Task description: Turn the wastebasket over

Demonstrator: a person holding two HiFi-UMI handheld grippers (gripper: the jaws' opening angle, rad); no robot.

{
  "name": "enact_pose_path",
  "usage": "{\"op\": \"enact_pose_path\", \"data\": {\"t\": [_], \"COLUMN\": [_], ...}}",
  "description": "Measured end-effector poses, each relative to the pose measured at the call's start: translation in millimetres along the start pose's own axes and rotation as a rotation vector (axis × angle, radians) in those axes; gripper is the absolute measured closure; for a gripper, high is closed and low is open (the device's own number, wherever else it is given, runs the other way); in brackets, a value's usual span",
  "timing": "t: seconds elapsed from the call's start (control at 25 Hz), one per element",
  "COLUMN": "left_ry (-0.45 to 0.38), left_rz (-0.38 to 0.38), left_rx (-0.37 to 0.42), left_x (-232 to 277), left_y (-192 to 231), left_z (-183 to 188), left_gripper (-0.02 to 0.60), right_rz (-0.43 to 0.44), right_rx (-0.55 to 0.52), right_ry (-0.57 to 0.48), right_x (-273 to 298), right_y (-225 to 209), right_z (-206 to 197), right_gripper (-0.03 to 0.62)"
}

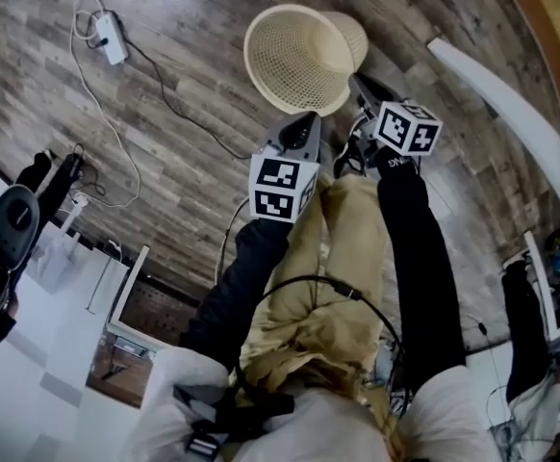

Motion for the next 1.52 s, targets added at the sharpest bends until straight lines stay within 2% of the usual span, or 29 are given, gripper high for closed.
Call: {"op": "enact_pose_path", "data": {"t": [0.2, 0.4, 0.56, 0.8, 0.96, 1.08, 1.2, 1.32, 1.52], "left_ry": [0.008, 0.003, -0.01, -0.008, -0.014, -0.014, -0.018, -0.029, -0.059], "left_rz": [-0.006, -0.013, -0.006, -0.013, -0.023, -0.029, -0.035, -0.04, -0.049], "left_rx": [0.016, 0.017, 0.005, 0.006, 0.028, 0.035, 0.034, 0.038, 0.051], "left_x": [6.9, 3.4, 2.8, 1.2, -3.0, -10.6, -24.6, -44.6, -97.9], "left_y": [-0.6, -2.1, 3.8, 2.3, -5.1, -11.1, -18.8, -30.4, -64.4], "left_z": [-2.0, -7.3, -10.9, -19.5, -18.2, -14.8, -9.6, -2.8, 19.2], "left_gripper": [0.58, 0.58, 0.578, 0.58, 0.58, 0.58, 0.58, 0.58, 0.58], "right_rz": [-0.035, -0.126, -0.233, -0.452, -0.581, -0.64, -0.639, -0.594, -0.525], "right_rx": [0.105, 0.147, 0.095, 0.021, -0.079, -0.159, -0.218, -0.272, -0.364], "right_ry": [-0.023, -0.028, 0.022, 0.127, 0.218, 0.226, 0.21, 0.178, 0.086], "right_x": [-19.0, -38.7, -48.5, -51.0, -54.6, -61.4, -71.9, -89.6, -139.3], "right_y": [-32.7, -58.8, -72.0, -79.8, -71.3, -55.8, -27.7, 10.6, 94.1], "right_z": [-24.3, -36.9, -50.7, -58.3, -57.8, -50.0, -38.7, -22.5, 9.1], "right_gripper": [0.546, 0.545, 0.544, 0.543, 0.543, 0.543, 0.543, 0.545, 0.572]}}
Point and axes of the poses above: the fingertips, and each gripper's own axes: x forward along the fingers, y to its left, z out of its top, the point moved 8 cm from there along -x, backward along the fingers, and after that the axes turned 8 degrees about -x, right-handed, at the moved point
